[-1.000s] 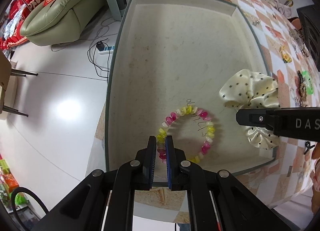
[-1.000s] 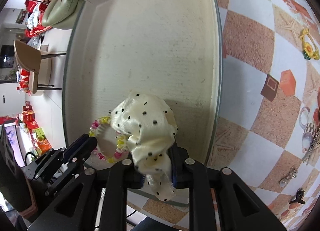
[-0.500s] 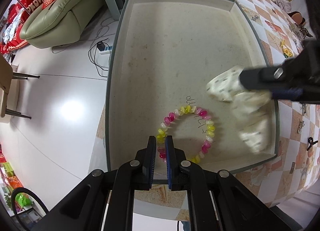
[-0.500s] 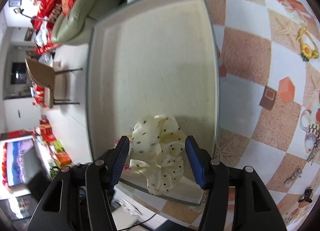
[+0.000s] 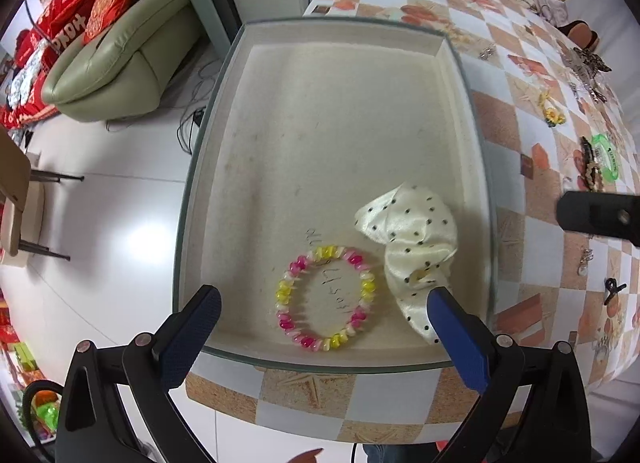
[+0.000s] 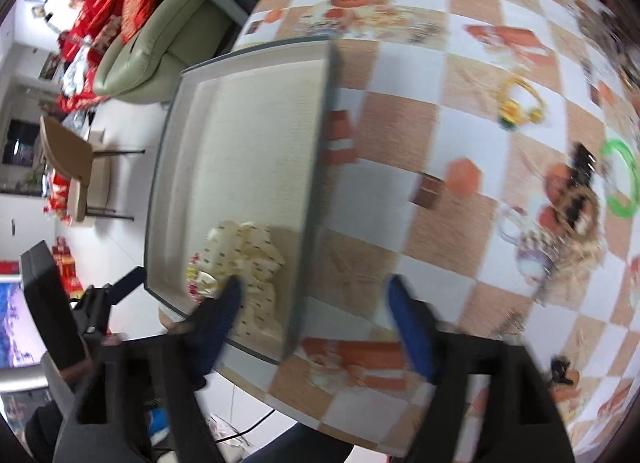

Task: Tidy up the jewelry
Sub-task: 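Carry the bracelet and scrunchie into the white tray and release both, then grasp the yellow sunflower hair tie with the left tool while the right tool grasps the braided bracelet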

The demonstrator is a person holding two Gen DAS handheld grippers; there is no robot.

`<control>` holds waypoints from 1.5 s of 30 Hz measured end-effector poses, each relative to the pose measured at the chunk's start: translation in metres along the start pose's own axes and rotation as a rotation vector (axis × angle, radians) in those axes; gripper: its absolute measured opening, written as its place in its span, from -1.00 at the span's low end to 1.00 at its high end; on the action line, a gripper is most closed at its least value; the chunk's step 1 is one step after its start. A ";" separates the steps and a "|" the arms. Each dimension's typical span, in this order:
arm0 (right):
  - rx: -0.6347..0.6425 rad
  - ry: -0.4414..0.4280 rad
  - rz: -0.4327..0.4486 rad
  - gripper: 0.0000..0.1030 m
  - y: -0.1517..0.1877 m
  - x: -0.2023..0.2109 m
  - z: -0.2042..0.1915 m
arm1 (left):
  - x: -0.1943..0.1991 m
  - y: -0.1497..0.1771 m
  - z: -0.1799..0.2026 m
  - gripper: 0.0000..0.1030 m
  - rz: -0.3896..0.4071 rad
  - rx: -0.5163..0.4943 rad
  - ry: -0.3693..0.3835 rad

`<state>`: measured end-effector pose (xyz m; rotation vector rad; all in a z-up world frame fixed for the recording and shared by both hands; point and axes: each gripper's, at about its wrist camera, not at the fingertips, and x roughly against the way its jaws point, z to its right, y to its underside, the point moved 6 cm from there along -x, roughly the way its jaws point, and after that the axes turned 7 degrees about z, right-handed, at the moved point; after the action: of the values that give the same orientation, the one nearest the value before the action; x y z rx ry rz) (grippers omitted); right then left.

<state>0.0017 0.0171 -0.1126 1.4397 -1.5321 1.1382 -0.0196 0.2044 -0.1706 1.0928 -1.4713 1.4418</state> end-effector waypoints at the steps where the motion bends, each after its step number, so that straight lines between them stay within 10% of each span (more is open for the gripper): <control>1: -0.016 0.004 0.004 0.62 0.003 0.006 0.011 | 0.004 -0.002 0.003 1.00 0.007 -0.007 0.002; 22: -0.404 0.197 0.123 0.69 0.045 0.082 0.206 | 0.026 -0.072 0.133 1.00 0.071 -0.195 0.107; 45: -0.340 0.279 0.129 0.56 -0.010 0.043 0.257 | -0.054 -0.163 0.232 1.00 0.065 -0.230 0.152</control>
<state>0.0225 -0.2392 -0.1581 0.9274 -1.5456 1.0415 0.1592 -0.0222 -0.1796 0.7851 -1.5306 1.3302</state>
